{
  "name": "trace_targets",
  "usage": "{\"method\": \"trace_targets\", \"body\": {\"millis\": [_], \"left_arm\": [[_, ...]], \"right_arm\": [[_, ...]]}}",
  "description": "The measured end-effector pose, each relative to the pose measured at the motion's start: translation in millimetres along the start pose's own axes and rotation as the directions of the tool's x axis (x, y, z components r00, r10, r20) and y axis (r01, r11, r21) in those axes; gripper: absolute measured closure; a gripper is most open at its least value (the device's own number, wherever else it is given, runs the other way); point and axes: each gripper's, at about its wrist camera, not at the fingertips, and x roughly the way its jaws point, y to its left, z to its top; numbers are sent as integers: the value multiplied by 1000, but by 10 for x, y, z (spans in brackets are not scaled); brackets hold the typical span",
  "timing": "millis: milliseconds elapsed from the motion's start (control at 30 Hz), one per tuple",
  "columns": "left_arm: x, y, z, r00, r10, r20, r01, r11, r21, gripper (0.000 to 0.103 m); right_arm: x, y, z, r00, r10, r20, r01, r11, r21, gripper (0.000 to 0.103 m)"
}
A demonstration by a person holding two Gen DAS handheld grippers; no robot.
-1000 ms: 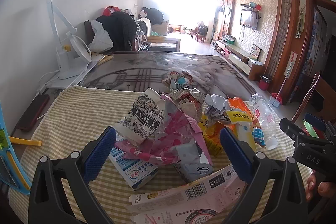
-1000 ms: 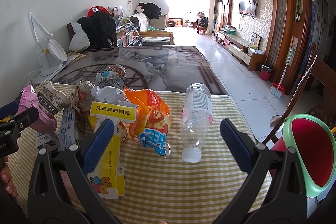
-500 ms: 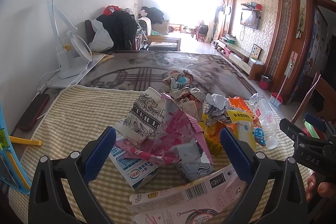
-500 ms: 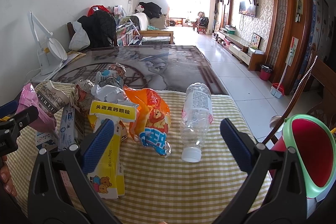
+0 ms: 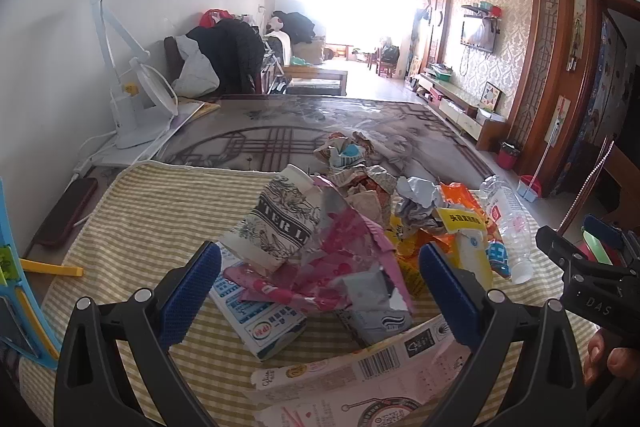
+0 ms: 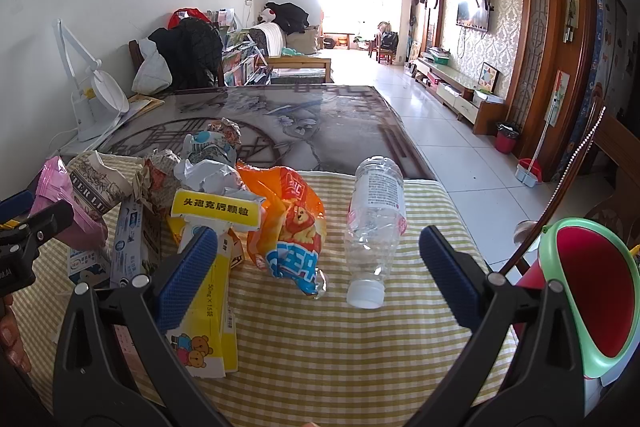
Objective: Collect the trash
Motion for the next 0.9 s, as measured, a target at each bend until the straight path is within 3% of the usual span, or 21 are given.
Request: {"method": "trace_targets", "body": {"millis": [100,200,267,333,400,433,467,533,800,867,900], "left_arm": [[-81,126,38,1000,10,3,-10,1000,-4,8],[-263,366,53,1000,22,20,-22,1000,-23,8],[-324,529,28,1000,16,18,-15,997,-73,8],[-302,694,4,999,-38,-11,36,986,-163,9],[-226,758,-8,993,-113,-43,100,969,-226,16],[-198,738,-14,990,-130,-54,114,967,-227,21],[-172,704,-21,989,-137,-64,120,970,-211,22],[-127,581,-31,988,-133,-81,119,980,-159,22],[84,383,-93,979,-149,-140,130,982,-133,23],[103,350,-109,978,-148,-149,130,983,-127,31],[118,333,-115,977,-145,-154,127,985,-120,34]], "right_arm": [[-14,1,-8,1000,21,3,-21,1000,4,3],[-8,1,8,996,92,-13,-91,996,18,3],[45,23,-8,989,145,-44,-144,989,22,3],[73,88,-28,977,204,-66,-204,979,15,4],[91,218,-47,965,248,-87,-251,968,-15,12],[104,286,-57,963,251,-100,-256,966,-37,24],[146,361,-75,959,254,-122,-263,963,-59,36],[245,459,-111,947,273,-167,-287,956,-61,43],[508,525,-263,928,244,-281,-256,967,-8,37],[530,475,-290,915,268,-302,-273,962,27,55],[541,454,-303,910,275,-310,-275,960,46,56]]}}
